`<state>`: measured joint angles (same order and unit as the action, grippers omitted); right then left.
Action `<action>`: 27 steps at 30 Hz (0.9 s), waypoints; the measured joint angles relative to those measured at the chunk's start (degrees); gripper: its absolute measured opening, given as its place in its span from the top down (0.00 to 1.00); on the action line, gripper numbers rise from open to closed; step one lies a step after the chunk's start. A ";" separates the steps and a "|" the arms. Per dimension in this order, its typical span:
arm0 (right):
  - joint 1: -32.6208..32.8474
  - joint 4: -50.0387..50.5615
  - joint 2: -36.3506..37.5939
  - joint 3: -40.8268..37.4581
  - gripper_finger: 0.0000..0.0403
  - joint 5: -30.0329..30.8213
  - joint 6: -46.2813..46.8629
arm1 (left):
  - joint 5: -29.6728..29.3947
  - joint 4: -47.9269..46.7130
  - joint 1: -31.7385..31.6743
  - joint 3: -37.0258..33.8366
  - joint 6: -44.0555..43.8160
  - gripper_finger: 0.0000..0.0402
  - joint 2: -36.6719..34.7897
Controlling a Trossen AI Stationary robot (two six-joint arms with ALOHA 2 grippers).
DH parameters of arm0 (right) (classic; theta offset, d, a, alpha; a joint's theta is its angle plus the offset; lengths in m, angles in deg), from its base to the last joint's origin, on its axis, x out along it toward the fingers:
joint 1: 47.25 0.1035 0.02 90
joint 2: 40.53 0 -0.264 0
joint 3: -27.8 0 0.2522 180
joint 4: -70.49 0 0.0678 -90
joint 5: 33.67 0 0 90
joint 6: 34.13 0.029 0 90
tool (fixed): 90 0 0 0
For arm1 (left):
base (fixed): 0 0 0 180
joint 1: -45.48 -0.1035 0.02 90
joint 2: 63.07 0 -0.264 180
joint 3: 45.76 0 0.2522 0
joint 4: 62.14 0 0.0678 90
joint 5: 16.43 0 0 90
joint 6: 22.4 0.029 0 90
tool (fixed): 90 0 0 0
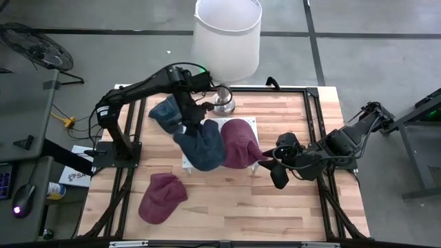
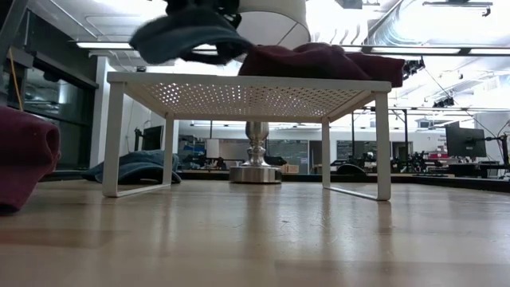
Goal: Pick & Place hat
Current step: Put the bottom blue cap on the shelf
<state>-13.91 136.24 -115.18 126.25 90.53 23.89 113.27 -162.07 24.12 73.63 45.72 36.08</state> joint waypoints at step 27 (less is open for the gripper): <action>0.02 0.09 0.00 0.01 0.56 -1.79 0.01 | -17.52 2.03 0.00 -0.45 -12.62 0.93 0.00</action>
<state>-13.89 136.33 -115.18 126.26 88.74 23.90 95.75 -160.04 24.12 73.18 33.11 36.08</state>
